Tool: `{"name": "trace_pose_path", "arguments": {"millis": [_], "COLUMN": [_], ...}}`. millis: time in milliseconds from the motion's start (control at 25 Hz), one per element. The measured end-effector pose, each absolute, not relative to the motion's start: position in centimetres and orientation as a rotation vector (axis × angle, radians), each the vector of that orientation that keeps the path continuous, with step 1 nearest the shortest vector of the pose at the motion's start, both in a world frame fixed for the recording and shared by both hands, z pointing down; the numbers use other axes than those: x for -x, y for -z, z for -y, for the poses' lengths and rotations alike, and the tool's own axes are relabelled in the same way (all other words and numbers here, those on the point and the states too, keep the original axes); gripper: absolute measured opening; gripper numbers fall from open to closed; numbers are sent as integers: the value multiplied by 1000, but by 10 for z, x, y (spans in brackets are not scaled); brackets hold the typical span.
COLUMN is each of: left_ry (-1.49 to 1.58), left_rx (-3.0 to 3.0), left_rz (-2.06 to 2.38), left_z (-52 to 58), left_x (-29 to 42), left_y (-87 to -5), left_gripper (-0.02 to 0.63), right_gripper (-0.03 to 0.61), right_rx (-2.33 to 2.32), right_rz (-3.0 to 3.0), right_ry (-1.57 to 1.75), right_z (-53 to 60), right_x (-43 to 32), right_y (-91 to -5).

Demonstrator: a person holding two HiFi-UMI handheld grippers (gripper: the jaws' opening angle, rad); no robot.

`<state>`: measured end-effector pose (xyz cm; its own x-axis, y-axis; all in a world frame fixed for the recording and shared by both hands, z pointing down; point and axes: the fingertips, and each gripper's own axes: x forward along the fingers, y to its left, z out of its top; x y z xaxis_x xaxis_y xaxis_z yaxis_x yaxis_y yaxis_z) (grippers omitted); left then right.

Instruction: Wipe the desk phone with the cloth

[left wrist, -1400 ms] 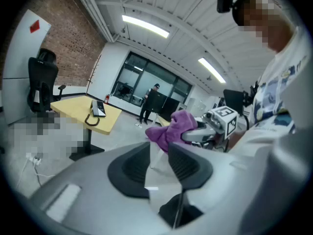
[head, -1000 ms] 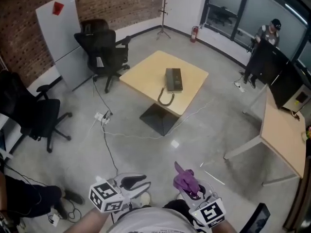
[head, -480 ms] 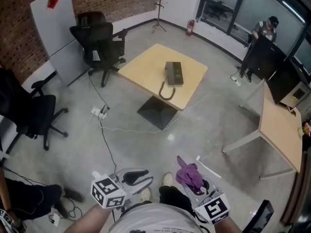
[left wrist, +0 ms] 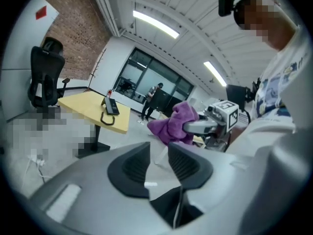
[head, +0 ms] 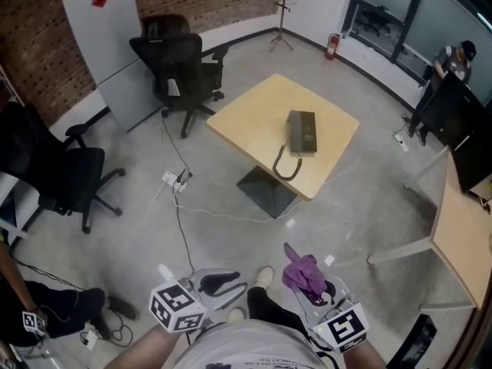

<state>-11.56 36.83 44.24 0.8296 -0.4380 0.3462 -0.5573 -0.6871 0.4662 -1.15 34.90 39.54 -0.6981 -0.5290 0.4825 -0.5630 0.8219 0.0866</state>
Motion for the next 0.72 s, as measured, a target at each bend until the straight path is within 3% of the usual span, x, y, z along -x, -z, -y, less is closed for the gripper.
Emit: {"name": "trace_pose_path", "arguments": {"millis": [720], "left_ry": [-339], "left_rx": [-2358], "left_rz": [666], "left_z": [-137], "left_x": [65], "left_y": [-462], "left_gripper": [154], "right_gripper": [104], "right_rx": [-972], "right_rz": [2514], "right_ry": [-174], "right_z": [-169], "right_x": [-75], "right_y": [-403]}}
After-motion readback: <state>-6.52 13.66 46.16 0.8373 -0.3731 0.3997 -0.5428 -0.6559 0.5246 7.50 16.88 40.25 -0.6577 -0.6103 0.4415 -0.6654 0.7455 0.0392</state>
